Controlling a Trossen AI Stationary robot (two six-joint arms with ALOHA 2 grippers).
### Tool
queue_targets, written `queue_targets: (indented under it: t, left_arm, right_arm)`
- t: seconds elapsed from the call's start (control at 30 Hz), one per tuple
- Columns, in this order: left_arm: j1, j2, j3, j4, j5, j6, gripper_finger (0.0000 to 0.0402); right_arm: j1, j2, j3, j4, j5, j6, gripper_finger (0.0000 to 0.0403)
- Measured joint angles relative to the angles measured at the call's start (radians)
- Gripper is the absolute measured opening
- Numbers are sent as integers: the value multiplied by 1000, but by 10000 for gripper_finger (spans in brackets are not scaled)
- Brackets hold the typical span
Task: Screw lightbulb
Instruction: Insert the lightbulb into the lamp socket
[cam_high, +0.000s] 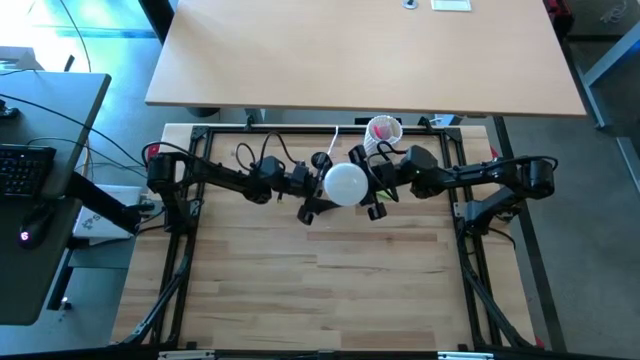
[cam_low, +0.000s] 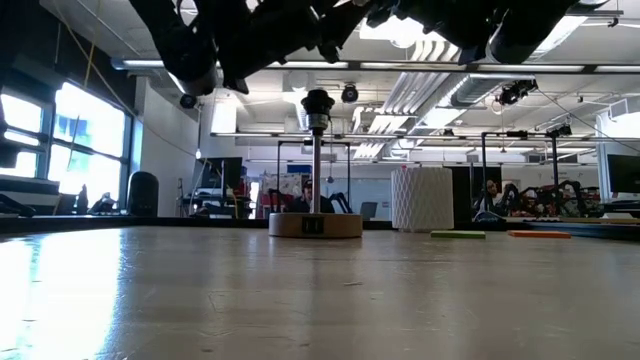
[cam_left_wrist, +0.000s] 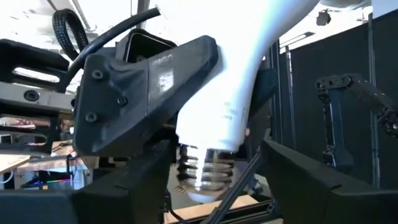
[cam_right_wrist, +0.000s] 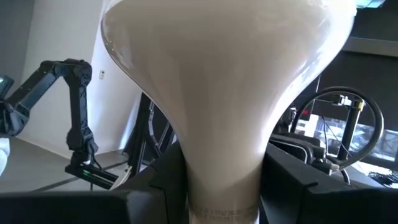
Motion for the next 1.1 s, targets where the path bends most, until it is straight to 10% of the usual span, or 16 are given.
queue_targets:
  t: [0.37,0.97,1.1]
  left_arm:
    - [12,0,-1,0,25,-16,100]
    - [36,-64,-152,1,44,-127,100]
    - [36,-107,-209,6,45,-146,100]
  right_arm:
    - [0,-1,0,-7,1,8,149]
    - [-25,-3,0,-168,-13,18,207]
    - [-80,-9,47,-314,-148,18,209]
